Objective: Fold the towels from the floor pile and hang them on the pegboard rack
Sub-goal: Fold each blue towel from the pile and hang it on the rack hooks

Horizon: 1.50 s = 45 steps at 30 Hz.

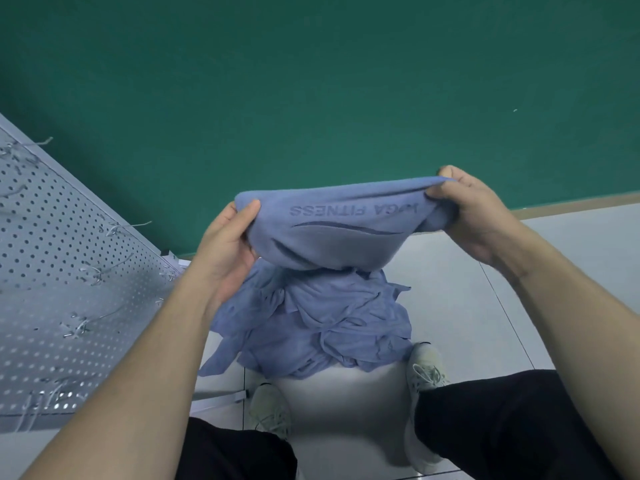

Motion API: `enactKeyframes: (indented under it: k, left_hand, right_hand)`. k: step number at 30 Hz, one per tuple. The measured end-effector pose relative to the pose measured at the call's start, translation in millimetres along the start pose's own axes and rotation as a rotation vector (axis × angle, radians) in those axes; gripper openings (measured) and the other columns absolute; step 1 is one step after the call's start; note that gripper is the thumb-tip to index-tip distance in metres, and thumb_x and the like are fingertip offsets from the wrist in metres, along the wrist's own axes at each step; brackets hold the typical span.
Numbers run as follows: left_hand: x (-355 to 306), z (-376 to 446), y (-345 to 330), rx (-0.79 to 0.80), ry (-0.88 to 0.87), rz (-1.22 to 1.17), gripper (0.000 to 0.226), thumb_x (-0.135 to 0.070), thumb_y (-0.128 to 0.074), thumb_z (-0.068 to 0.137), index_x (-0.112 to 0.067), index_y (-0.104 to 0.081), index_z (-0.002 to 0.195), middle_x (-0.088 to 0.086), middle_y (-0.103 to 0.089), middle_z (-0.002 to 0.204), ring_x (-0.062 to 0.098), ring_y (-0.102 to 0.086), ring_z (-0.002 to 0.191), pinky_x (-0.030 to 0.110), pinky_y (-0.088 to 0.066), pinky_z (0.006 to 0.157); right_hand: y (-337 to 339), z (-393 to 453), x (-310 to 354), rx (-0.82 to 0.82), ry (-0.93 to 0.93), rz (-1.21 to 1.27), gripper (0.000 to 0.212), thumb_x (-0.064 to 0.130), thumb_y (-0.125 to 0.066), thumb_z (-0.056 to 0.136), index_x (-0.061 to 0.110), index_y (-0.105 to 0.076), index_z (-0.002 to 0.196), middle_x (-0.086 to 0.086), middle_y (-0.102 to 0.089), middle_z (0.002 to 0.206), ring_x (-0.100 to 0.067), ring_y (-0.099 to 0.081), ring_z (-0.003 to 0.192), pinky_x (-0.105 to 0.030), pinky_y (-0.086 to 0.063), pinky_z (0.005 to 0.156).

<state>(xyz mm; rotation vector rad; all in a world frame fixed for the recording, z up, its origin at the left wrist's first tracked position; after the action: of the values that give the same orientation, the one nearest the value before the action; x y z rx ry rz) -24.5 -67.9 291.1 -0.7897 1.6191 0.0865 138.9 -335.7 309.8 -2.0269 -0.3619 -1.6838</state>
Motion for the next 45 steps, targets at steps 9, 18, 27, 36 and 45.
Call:
enactKeyframes:
  k: [9, 18, 27, 36, 45]
  left_hand:
    - [33.8, 12.9, -17.5, -0.460, -0.089, 0.334, 0.011, -0.016, -0.068, 0.093, -0.021, -0.069, 0.102, -0.009, -0.072, 0.092, 0.007, -0.066, 0.084, 0.028, -0.056, 0.079]
    - [60.7, 4.8, -49.8, -0.208, 0.238, 0.119, 0.016, -0.017, -0.058, 0.098, -0.015, -0.071, 0.108, 0.007, -0.076, 0.094, 0.016, -0.069, 0.077, 0.023, -0.052, 0.061]
    - [72.1, -10.1, -71.8, -0.036, -0.082, 0.491, 0.025, -0.019, -0.050, 0.104, -0.033, -0.071, 0.109, -0.029, -0.072, 0.085, -0.013, -0.065, 0.083, 0.007, -0.047, 0.071]
    - [79.2, -9.6, -73.2, 0.078, -0.117, 0.628, 0.033, -0.020, -0.044, 0.106, -0.025, -0.064, 0.132, -0.019, -0.070, 0.115, -0.009, -0.060, 0.110, 0.012, -0.044, 0.096]
    - [77.4, -5.1, -67.2, 0.069, -0.101, 0.556, 0.019, -0.022, -0.053, 0.101, -0.024, -0.068, 0.112, -0.011, -0.074, 0.105, 0.004, -0.066, 0.104, 0.026, -0.051, 0.096]
  right_hand:
    - [-23.8, 6.0, -28.2, -0.201, -0.257, -0.207, 0.030, 0.016, -0.072, 0.088, 0.022, -0.049, 0.070, 0.000, -0.054, 0.064, -0.013, -0.049, 0.055, -0.027, -0.037, 0.052]
    - [-65.0, 5.7, -52.4, -0.142, -0.324, -0.010, 0.027, 0.016, -0.072, 0.090, 0.021, -0.051, 0.074, -0.001, -0.055, 0.065, -0.015, -0.050, 0.056, -0.029, -0.039, 0.054]
    - [-86.0, -2.1, -55.2, 0.043, -0.410, 0.200, 0.022, 0.013, -0.056, 0.100, 0.012, -0.071, 0.083, -0.001, -0.068, 0.071, -0.007, -0.062, 0.056, -0.016, -0.055, 0.056]
    - [-78.5, 2.1, -54.1, -0.045, -0.408, 0.291, 0.025, 0.012, -0.057, 0.100, 0.014, -0.054, 0.076, -0.004, -0.053, 0.067, -0.014, -0.058, 0.065, -0.024, -0.060, 0.074]
    - [-83.2, -6.9, -48.1, -0.066, -0.319, 0.164, 0.019, 0.008, -0.065, 0.095, 0.017, -0.048, 0.092, -0.008, -0.072, 0.082, -0.016, -0.070, 0.072, -0.026, -0.059, 0.067]
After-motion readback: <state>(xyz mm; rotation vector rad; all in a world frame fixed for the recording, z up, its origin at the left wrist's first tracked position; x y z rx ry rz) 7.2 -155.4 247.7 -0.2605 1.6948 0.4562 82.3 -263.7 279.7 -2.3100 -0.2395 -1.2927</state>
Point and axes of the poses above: each hand's wrist, its own z-axis towards the middle knuckle, its own y-axis out of the back of the hand, x = y × z, the point moved 1 cm from there along z, towards the middle knuckle
